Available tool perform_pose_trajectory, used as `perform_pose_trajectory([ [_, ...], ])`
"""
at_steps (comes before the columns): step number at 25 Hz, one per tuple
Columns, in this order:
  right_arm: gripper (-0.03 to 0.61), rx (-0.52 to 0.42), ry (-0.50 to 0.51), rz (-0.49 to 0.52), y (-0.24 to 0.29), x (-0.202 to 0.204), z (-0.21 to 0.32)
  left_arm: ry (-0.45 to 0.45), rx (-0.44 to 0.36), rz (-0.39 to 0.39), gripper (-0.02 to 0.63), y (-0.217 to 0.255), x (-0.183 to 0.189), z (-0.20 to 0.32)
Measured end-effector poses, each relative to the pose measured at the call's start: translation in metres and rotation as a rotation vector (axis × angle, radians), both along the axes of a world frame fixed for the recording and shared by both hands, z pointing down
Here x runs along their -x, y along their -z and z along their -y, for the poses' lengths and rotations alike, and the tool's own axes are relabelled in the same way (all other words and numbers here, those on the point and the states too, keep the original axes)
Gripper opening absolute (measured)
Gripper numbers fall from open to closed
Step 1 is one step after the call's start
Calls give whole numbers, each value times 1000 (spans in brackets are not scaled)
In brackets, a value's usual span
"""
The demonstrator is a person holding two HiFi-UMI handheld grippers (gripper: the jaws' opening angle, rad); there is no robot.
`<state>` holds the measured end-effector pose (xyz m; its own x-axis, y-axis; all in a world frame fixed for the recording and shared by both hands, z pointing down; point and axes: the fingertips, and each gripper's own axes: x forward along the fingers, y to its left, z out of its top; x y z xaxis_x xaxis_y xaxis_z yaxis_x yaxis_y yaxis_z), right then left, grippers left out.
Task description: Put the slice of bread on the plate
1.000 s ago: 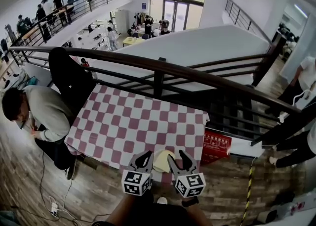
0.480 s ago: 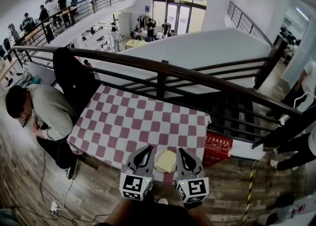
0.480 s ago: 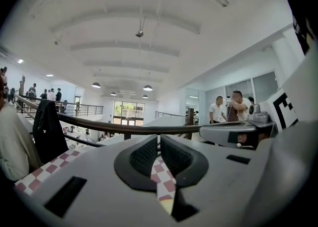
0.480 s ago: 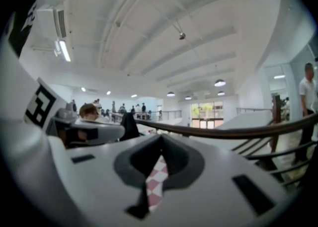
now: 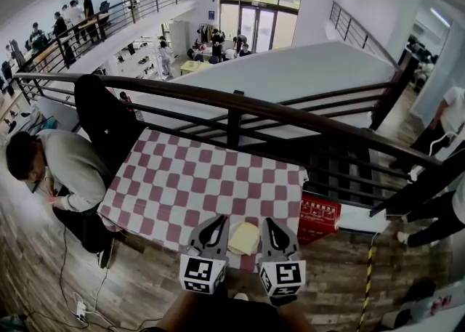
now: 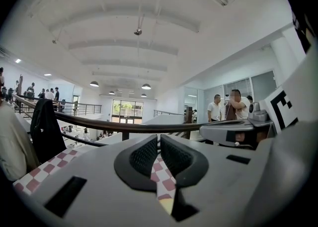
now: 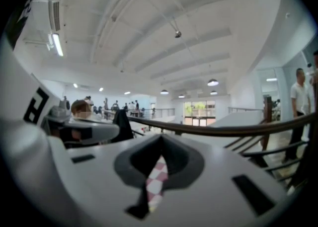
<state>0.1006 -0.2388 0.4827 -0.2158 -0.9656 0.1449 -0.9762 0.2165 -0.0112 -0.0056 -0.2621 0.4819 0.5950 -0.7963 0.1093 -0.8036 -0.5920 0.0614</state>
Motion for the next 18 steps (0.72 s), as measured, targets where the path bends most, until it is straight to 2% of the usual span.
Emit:
perform_pose_trajectory([
  [13,15,-3,-31,-4,3,-10,12,-24,10,-42,38,1,-5,16],
  [18,14,9,-29,8,-2,-8,19,-33,3,-25,38,-1,-8,25],
])
